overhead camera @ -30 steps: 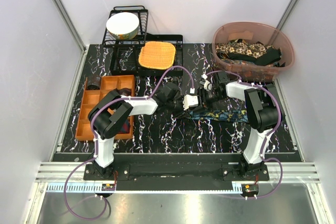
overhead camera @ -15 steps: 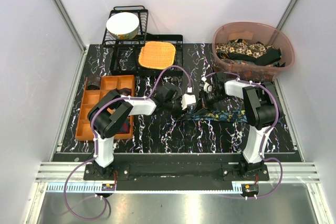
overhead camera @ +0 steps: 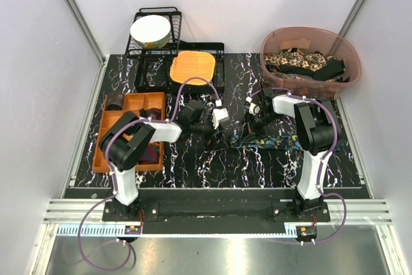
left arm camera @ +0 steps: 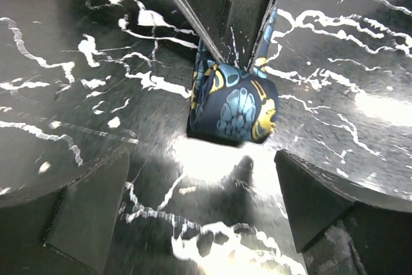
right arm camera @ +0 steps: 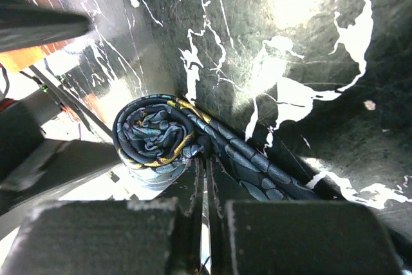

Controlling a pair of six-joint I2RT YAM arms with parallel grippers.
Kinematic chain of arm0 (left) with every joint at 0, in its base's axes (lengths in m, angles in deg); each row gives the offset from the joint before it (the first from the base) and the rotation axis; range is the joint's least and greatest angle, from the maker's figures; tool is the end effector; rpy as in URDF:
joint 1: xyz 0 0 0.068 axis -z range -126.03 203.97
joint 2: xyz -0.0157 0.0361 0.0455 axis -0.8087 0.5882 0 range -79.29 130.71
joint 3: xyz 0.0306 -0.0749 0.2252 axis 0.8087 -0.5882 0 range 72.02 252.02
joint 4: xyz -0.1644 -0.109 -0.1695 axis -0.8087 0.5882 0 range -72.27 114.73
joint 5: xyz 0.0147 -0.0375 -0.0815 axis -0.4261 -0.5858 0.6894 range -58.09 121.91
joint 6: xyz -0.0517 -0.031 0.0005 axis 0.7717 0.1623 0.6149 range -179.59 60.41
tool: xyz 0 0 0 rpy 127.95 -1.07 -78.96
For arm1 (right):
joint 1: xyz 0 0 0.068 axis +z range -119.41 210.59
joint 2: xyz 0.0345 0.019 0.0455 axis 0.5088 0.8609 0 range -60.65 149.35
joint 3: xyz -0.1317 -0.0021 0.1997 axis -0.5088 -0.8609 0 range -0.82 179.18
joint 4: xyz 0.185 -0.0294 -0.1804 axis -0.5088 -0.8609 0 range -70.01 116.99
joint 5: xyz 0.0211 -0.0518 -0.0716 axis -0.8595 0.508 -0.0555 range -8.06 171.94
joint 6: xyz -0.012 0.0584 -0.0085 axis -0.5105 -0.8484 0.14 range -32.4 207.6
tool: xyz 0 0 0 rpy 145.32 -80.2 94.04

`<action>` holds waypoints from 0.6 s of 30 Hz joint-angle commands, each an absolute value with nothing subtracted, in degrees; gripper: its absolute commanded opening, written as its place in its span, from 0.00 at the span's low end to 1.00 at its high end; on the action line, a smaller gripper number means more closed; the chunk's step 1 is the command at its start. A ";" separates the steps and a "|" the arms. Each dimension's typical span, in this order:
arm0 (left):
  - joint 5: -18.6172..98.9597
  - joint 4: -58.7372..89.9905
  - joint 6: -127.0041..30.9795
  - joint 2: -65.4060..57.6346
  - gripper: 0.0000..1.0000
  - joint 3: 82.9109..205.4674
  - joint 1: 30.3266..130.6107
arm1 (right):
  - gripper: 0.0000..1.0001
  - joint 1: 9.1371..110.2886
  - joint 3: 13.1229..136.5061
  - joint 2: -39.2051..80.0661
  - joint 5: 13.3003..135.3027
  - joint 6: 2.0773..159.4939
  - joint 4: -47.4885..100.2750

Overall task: Roll the ties
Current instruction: Roll the tie at the center of the board.

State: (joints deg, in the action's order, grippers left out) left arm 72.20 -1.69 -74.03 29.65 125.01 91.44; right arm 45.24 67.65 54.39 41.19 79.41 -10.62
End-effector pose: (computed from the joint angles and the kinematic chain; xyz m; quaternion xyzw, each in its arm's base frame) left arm 0.2738 -0.2462 0.0977 0.5062 0.6861 -0.3857 0.3525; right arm 0.3205 0.1140 0.0783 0.0704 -0.9337 -0.3502 0.0222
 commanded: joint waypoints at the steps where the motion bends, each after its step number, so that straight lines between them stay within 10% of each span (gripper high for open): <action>1: 72.86 -3.73 -75.65 19.87 0.99 123.44 90.71 | 0.00 46.23 68.26 57.47 50.74 82.94 -11.16; 18: 68.74 -1.33 -70.83 1.48 0.99 112.55 90.96 | 0.00 49.13 67.12 59.14 46.61 88.92 -11.94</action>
State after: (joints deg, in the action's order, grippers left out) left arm 67.68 1.92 -72.70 1.15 115.37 90.11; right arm 47.91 68.54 55.55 39.53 84.86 -12.67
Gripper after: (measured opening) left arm 0.987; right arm 0.012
